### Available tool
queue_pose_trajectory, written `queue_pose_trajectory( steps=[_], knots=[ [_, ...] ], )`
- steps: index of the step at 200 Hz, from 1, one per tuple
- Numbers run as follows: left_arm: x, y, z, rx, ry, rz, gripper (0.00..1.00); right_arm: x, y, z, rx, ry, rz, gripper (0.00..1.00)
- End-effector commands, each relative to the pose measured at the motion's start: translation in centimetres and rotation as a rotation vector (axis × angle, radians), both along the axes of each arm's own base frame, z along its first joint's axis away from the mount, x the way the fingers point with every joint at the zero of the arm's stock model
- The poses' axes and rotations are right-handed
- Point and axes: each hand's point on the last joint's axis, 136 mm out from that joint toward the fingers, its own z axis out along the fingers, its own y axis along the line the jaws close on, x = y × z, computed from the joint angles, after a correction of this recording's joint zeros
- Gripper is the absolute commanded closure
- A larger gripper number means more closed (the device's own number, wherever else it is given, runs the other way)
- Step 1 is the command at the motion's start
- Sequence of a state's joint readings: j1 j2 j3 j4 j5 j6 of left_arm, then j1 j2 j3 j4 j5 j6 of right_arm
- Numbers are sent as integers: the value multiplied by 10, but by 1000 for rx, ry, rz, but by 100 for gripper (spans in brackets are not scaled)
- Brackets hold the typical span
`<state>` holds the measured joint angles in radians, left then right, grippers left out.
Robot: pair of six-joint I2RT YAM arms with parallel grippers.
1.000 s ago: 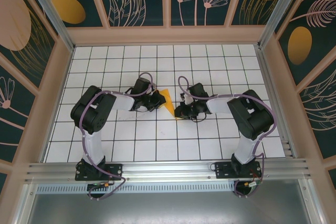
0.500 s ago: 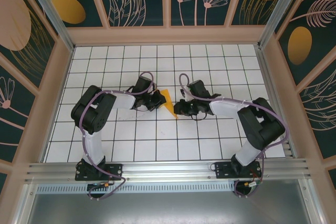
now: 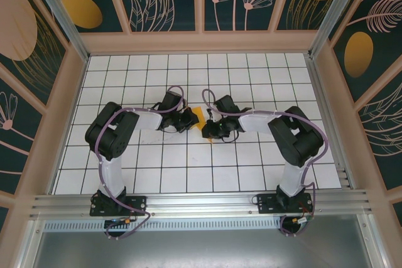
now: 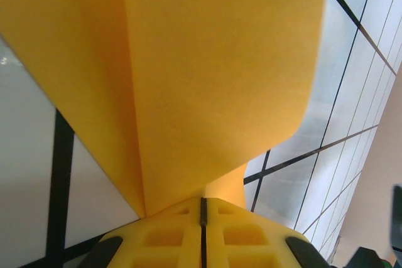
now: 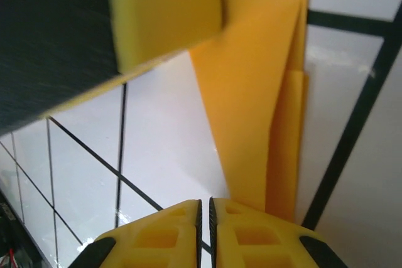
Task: Fold a paper plane with a square sheet of paper (pick it up from the middle)
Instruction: Fold the wing for the fifth time at the center of the table.
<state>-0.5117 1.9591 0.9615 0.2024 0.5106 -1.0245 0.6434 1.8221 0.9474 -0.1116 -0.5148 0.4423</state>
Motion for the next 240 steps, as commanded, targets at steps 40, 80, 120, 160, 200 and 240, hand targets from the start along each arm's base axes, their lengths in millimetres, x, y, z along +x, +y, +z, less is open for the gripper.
queue_pose_trajectory(
  steps=[40, 80, 120, 160, 200, 240],
  knots=[
    [-17, 46, -62, 242, 131, 89, 91, -13, -12, -21, -85, 38, 41, 86],
    [-18, 51, -66, 268, 138, 94, 91, -19, -22, -28, -109, 54, 39, 88],
    [-20, 55, -71, 294, 149, 98, 90, -35, -30, -32, -87, 96, 53, 90],
    [-22, 57, -75, 306, 156, 96, 90, -55, -43, -35, -83, 130, 44, 90],
    [-21, 57, -75, 307, 153, 93, 91, -53, -55, -25, -75, 110, 3, 90],
    [-20, 52, -70, 286, 141, 81, 91, -26, -34, 23, 32, -8, -2, 90]
  ],
)
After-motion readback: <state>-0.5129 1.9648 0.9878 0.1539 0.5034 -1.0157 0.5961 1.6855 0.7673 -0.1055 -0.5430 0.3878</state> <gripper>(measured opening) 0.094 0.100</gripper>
